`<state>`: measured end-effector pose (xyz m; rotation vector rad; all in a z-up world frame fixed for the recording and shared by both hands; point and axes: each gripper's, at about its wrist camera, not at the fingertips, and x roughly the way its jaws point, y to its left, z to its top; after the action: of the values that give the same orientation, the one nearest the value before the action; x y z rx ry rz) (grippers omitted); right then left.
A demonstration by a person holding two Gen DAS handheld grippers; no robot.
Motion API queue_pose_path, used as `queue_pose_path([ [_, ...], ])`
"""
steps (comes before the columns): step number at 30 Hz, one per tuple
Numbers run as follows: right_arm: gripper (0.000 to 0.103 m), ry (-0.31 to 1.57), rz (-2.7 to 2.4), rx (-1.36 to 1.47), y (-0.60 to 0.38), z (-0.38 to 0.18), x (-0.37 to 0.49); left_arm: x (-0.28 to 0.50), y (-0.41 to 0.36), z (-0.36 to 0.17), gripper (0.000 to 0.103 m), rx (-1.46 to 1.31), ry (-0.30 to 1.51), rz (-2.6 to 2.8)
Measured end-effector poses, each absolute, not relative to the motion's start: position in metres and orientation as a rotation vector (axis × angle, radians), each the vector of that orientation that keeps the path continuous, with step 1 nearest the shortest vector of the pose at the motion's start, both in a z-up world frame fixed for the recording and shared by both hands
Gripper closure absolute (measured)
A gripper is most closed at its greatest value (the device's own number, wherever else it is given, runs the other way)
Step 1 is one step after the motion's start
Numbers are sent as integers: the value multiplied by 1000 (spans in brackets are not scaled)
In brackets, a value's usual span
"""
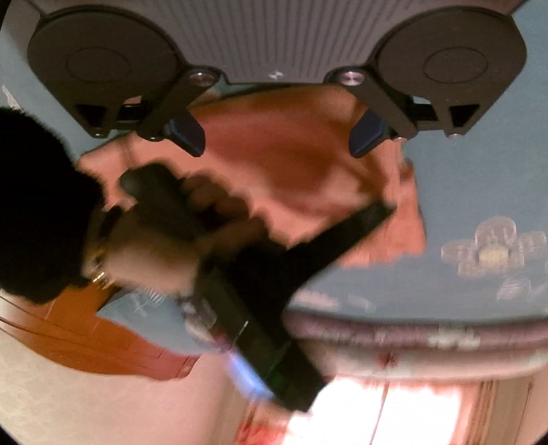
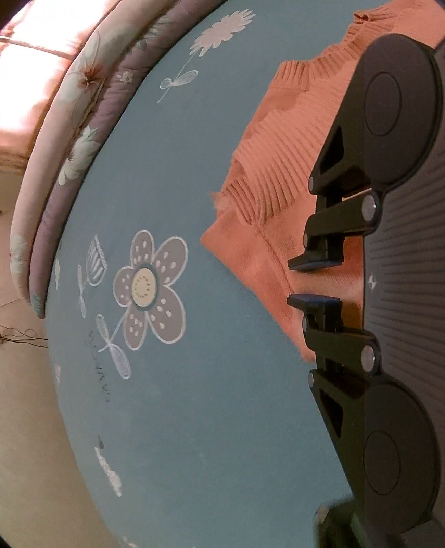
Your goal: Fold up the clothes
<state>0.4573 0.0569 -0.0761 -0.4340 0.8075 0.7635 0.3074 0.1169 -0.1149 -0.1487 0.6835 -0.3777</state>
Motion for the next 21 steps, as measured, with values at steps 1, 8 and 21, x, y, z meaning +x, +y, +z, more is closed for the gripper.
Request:
queue_pose_path([
  [1,84,810,767,-420,54,-72,458,311,116,-119,12,-142,710,-357],
  [8,81,842,811,-389,69,-89,453,306,120,-109,9,-147,652,-378],
  [21,80,824,868,-380,51,-60,431,300,194,-86,7,-287,593,-237],
])
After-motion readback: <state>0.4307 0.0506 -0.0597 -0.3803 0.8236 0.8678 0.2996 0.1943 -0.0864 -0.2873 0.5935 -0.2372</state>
